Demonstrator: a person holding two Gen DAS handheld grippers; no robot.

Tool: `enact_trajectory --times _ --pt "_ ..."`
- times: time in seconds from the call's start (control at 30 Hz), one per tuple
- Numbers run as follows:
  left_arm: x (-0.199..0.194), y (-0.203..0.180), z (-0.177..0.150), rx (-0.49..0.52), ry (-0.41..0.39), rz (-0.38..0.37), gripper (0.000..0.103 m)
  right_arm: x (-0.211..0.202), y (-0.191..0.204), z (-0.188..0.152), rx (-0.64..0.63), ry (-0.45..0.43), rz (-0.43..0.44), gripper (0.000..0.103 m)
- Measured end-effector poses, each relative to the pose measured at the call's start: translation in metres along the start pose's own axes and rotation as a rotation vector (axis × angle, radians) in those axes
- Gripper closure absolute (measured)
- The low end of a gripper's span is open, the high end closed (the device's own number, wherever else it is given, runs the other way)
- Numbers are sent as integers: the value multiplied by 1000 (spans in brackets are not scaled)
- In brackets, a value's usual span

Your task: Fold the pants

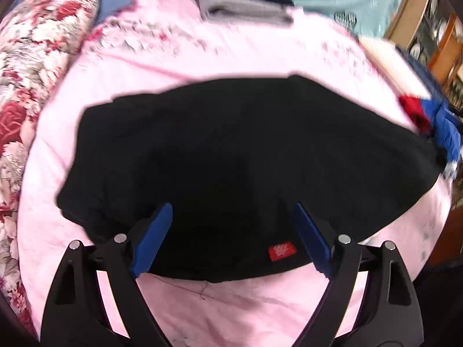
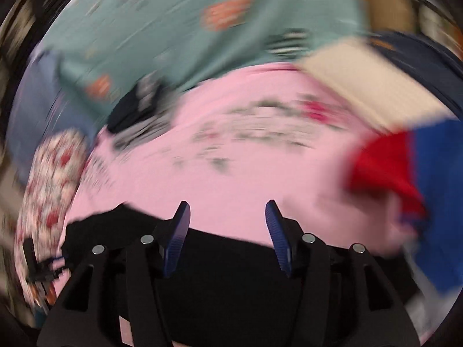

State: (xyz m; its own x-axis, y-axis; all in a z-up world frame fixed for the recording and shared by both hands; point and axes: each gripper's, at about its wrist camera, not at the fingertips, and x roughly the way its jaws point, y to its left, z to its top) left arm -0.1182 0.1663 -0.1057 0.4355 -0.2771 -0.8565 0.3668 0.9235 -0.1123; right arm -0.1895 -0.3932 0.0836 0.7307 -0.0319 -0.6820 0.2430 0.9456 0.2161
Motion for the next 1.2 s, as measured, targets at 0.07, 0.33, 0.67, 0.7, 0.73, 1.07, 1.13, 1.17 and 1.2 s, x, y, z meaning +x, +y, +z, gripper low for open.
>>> enact_trajectory --times 0.07,0.33,0.67,0.7,0.73,1.07,1.13,1.17,1.2 --pt "14 2 -3 12 43 47 16 -31 -52 -32 139 -6 -63 48" --pt "-14 0 10 -6 -21 1 16 -37 -129 -126 502 41 -21 48" --pt "-26 -2 7 -39 -38 -28 16 -11 -137 -114 508 46 -129 50" --pt "-25 -1 8 -46 -39 -39 16 -8 -140 -114 510 42 -125 50" --pt "-25 -1 10 -53 -43 -58 16 -5 -141 -113 511 36 -119 50" --pt "-40 19 10 -119 -114 -110 16 -9 -133 -113 519 -34 -21 88" --pt "-46 26 7 -141 -132 -110 16 -14 -110 -100 471 -62 6 88" --pt "-49 30 5 -154 -142 -108 16 -15 -91 -91 424 -72 33 88" --pt "-53 35 2 -169 -153 -104 16 -14 -72 -84 371 -76 54 88"
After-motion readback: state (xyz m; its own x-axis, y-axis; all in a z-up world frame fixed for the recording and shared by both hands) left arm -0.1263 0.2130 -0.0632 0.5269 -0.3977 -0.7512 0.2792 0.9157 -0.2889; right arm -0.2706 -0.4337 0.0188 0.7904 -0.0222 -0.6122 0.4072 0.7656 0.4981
